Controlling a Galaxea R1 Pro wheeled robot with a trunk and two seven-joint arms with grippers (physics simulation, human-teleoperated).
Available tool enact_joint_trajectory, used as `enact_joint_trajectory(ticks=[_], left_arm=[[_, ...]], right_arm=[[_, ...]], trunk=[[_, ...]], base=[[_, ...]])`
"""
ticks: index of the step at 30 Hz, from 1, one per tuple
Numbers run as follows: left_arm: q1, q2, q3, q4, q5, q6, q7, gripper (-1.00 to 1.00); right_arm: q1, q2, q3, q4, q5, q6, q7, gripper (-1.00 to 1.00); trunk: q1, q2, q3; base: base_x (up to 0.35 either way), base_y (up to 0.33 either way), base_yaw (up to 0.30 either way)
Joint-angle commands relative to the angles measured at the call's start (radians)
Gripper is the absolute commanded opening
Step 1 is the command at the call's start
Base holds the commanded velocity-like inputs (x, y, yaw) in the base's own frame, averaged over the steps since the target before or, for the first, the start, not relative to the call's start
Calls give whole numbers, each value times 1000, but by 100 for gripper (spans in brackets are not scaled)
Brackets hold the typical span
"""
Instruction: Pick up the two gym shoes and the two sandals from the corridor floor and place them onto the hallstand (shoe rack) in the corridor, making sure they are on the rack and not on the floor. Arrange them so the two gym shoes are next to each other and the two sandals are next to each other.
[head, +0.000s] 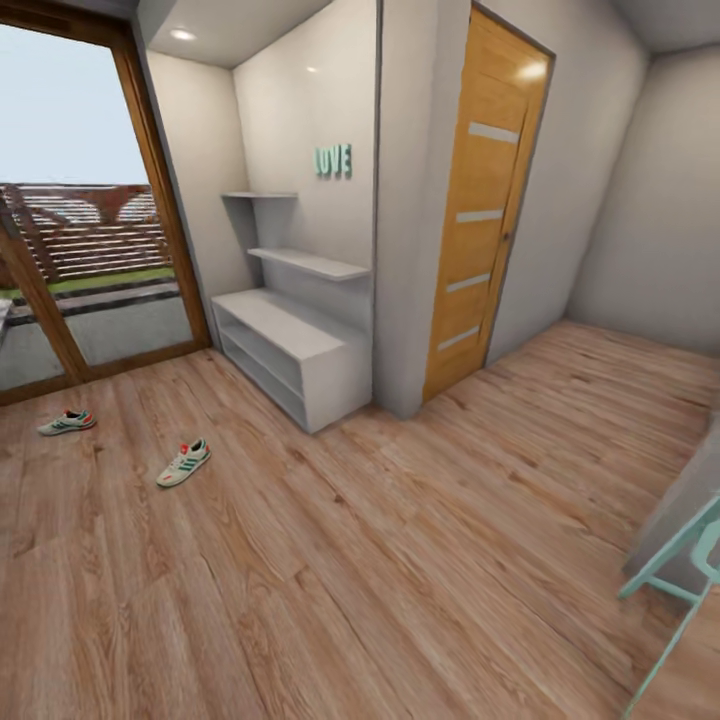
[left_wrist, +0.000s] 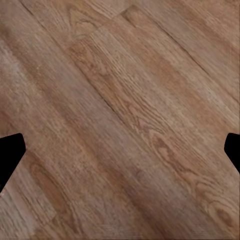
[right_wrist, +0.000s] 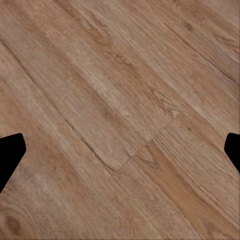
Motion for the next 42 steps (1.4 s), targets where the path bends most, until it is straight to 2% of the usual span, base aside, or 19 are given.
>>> enact_joint_trajectory(ticks=[1,42], left_arm=[[-1,0,1,1,2,-4,-1,100],[-1,1,2,2,6,-7,0,100]], right_arm=[[0,0,-1,0,1,-3,0,100],[0,0,-1,0,1,-3,0,100]], trunk=[[0,0,-2],[0,0,-49]], base=[[240,260,217],[244,250,217]])
